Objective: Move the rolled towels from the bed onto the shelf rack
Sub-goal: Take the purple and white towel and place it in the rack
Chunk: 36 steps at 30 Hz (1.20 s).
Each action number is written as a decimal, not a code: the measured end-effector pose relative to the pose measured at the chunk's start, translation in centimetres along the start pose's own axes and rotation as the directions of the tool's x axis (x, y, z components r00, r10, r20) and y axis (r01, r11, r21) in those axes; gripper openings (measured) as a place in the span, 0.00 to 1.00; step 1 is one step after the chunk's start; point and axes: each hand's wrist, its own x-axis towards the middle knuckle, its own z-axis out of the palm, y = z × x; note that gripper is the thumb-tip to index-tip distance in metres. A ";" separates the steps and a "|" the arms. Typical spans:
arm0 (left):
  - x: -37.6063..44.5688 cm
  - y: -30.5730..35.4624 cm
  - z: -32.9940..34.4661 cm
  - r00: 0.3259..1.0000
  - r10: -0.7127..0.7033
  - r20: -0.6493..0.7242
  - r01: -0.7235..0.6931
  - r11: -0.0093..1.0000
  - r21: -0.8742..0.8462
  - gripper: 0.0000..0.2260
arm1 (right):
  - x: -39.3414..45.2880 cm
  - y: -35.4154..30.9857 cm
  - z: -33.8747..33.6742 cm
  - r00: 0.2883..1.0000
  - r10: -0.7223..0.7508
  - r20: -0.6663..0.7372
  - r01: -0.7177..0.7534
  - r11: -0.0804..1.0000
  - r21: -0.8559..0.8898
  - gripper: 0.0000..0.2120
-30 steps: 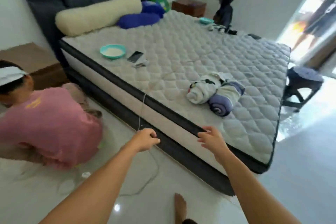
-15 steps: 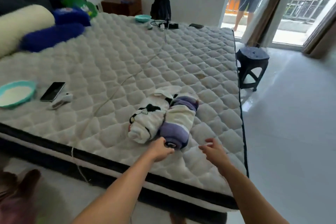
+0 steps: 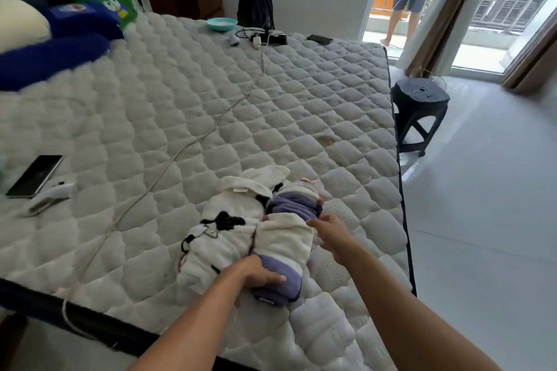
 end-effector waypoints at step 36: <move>-11.1 -5.4 0.6 0.968 0.033 -0.249 -0.166 0.828 -0.536 0.30 | -7.6 1.6 5.6 0.999 0.027 0.042 -0.047 0.814 0.578 0.32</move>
